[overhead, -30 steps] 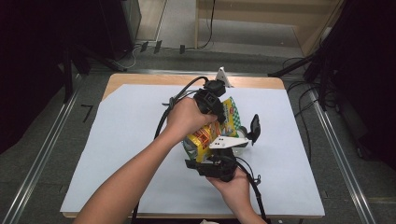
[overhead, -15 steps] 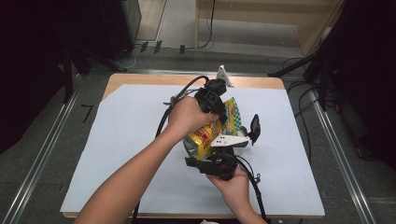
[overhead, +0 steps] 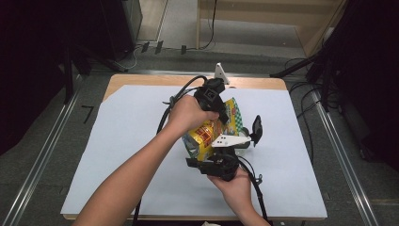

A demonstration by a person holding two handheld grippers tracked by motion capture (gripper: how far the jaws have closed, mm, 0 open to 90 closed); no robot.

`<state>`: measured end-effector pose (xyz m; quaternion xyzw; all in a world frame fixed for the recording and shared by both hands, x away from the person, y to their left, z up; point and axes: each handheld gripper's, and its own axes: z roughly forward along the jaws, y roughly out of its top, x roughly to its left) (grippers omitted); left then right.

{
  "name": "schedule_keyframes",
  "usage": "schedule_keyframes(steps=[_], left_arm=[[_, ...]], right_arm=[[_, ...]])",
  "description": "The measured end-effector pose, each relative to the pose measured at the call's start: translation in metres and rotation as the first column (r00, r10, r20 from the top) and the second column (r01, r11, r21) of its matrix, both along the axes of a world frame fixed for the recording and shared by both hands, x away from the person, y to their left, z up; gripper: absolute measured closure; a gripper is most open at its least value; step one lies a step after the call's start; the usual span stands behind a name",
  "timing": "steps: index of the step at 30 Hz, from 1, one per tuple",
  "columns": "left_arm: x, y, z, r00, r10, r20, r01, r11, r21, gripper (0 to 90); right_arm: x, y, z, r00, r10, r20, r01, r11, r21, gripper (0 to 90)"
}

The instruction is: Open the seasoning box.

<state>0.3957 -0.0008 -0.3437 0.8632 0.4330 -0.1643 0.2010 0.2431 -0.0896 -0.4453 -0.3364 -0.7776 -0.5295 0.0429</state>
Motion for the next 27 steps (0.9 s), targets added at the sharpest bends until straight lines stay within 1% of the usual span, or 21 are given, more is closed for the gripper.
schedule_keyframes(steps=[2, 4, 5, 9, 10, 13, 16, 19, 22, 27], left_arm=[[0.0004, -0.0008, -0.0005, 0.9999, 0.001, -0.012, -0.001, 1.0000, -0.002, 85.7], [0.0007, -0.0015, -0.0004, 0.9998, 0.012, -0.014, -0.012, 0.9999, 0.001, 85.5], [0.0018, -0.0008, -0.0002, 0.9998, 0.005, -0.017, -0.005, 1.0000, 0.006, 85.6], [0.0039, -0.0010, -0.0010, 0.9996, 0.015, -0.025, -0.015, 0.9998, 0.013, 86.3], [0.0047, -0.0005, -0.0007, 0.9996, 0.010, -0.026, -0.009, 0.9998, 0.019, 86.5], [0.0049, -0.0016, -0.0004, 0.9995, 0.026, -0.019, -0.025, 0.9992, 0.030, 87.1], [0.0054, -0.0021, 0.0015, 0.9999, 0.012, -0.010, -0.012, 0.9985, 0.053, 87.5], [0.0047, -0.0044, 0.0023, 0.9999, 0.011, -0.002, -0.010, 0.9978, 0.066, 87.6], [0.0051, -0.0063, 0.0030, 1.0000, 0.004, -0.002, -0.004, 0.9975, 0.071, 87.5], [0.0066, -0.0087, 0.0044, 0.9999, 0.006, -0.011, -0.005, 0.9969, 0.078, 86.8]], right_arm=[[0.0002, -0.0004, -0.0008, 1.0000, 0.003, -0.008, -0.003, 1.0000, 0.005, 65.0], [0.0008, -0.0014, -0.0013, 0.9999, 0.010, -0.010, -0.010, 0.9998, 0.018, 65.0], [0.0009, -0.0014, -0.0012, 0.9999, 0.010, -0.010, -0.010, 0.9998, 0.019, 65.1], [0.0015, -0.0010, -0.0003, 0.9999, 0.011, -0.013, -0.011, 0.9996, 0.024, 64.5], [0.0014, -0.0009, 0.0003, 0.9999, 0.010, -0.010, -0.010, 0.9997, 0.021, 63.8], [-0.0001, 0.0007, 0.0021, 1.0000, 0.001, 0.007, -0.001, 1.0000, 0.004, 61.9], [-0.0008, 0.0024, 0.0038, 0.9998, -0.007, 0.017, 0.007, 0.9999, -0.012, 60.0], [-0.0010, 0.0034, 0.0046, 0.9997, -0.014, 0.019, 0.015, 0.9996, -0.025, 61.2], [-0.0009, 0.0030, 0.0053, 0.9997, -0.019, 0.013, 0.019, 0.9995, -0.025, 61.7], [0.0003, 0.0043, 0.0066, 0.9995, -0.030, 0.004, 0.030, 0.9995, -0.009, 62.9]])
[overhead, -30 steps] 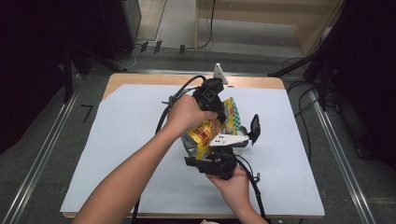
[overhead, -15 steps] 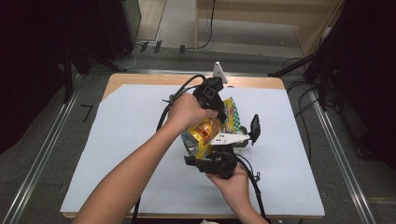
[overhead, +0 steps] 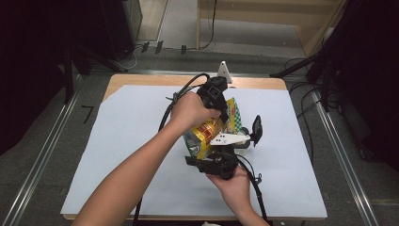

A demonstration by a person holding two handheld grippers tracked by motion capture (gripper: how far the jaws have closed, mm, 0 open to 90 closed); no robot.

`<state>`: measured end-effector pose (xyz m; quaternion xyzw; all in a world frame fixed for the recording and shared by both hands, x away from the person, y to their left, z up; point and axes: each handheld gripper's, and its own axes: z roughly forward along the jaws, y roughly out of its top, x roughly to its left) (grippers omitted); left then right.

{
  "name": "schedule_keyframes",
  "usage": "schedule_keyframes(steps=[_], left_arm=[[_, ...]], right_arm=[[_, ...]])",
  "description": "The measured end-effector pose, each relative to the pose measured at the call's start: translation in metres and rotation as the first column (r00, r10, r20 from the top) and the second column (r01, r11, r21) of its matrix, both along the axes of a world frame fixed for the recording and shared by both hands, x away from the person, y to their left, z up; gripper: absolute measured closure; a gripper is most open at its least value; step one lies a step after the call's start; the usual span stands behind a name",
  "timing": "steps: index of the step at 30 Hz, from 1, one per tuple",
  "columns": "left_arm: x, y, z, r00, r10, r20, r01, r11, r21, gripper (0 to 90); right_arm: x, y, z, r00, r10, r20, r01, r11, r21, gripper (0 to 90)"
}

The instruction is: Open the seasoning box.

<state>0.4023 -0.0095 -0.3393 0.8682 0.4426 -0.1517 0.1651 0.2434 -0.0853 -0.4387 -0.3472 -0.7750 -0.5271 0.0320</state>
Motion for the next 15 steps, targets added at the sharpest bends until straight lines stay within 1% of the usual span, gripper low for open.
schedule_keyframes(steps=[3, 14, 15], left_arm=[[0.0010, 0.0002, -0.0003, 1.0000, 0.003, -0.010, -0.003, 1.0000, -0.006, 86.6], [-0.0006, 0.0030, -0.0017, 0.9999, 0.011, 0.001, -0.011, 0.9996, -0.024, 86.5], [-0.0004, 0.0037, -0.0018, 1.0000, 0.005, 0.003, -0.005, 0.9997, -0.024, 86.6]], right_arm=[[0.0004, 0.0006, 0.0002, 1.0000, -0.002, 0.000, 0.002, 1.0000, 0.001, 62.6], [0.0003, -0.0004, -0.0012, 0.9999, 0.007, 0.016, -0.007, 0.9999, -0.014, 62.8], [0.0003, -0.0003, -0.0013, 0.9998, 0.009, 0.016, -0.008, 0.9999, -0.014, 62.8]])
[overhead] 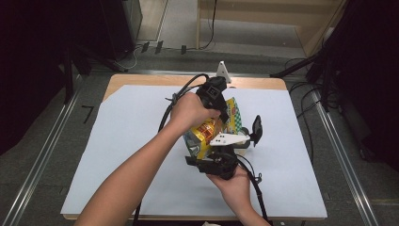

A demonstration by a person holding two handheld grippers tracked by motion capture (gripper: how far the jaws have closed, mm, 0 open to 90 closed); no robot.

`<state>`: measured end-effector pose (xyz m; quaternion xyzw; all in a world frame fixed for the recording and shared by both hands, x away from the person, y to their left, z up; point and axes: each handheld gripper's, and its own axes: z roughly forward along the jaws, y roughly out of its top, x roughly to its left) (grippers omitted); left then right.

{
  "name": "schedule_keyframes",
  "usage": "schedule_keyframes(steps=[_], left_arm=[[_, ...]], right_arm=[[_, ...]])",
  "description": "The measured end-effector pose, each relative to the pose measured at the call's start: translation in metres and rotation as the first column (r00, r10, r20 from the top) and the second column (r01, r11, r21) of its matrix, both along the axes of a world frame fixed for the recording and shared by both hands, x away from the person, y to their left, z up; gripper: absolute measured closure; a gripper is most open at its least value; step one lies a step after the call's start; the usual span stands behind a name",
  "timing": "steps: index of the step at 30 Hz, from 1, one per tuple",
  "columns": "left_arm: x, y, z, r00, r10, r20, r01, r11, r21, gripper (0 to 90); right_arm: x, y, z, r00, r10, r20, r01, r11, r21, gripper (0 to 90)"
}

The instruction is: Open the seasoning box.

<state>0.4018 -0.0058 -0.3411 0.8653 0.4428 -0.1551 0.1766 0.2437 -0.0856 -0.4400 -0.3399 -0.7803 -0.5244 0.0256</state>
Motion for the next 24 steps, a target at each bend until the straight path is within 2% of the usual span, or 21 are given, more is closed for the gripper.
schedule_keyframes(steps=[24], left_arm=[[0.0005, 0.0030, -0.0013, 0.9999, 0.003, -0.012, -0.004, 0.9999, -0.016, 86.0]], right_arm=[[-0.0002, 0.0012, -0.0008, 0.9999, 0.008, 0.009, -0.008, 0.9999, -0.007, 63.5]])
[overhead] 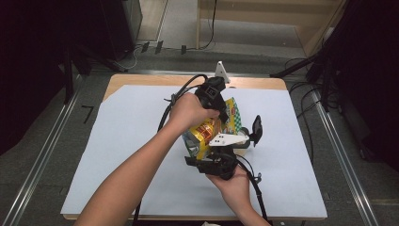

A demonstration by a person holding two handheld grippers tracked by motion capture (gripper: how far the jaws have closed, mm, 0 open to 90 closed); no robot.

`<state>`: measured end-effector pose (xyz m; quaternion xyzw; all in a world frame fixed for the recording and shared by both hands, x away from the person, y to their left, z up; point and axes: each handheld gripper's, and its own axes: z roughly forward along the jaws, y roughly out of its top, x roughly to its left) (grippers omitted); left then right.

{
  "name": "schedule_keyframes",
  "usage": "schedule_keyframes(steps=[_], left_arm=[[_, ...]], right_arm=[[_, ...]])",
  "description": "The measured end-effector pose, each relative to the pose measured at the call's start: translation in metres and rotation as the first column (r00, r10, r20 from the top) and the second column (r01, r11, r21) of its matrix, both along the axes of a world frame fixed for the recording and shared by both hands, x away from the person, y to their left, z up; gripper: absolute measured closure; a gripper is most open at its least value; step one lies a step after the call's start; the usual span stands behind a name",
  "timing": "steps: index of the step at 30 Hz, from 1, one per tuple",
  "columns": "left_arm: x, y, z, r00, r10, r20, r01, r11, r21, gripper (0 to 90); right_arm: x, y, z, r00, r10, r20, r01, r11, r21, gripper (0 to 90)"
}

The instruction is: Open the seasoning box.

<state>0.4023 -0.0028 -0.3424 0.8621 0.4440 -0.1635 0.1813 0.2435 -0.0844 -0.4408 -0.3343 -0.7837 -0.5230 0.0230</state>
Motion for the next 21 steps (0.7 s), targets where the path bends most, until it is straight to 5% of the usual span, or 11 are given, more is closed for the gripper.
schedule_keyframes(steps=[21], left_arm=[[-0.0003, -0.0003, 0.0006, 0.9997, -0.018, 0.015, 0.018, 0.9998, 0.006, 85.5]], right_arm=[[-0.0010, 0.0002, 0.0016, 1.0000, 0.002, -0.006, -0.002, 0.9996, 0.027, 63.4]])
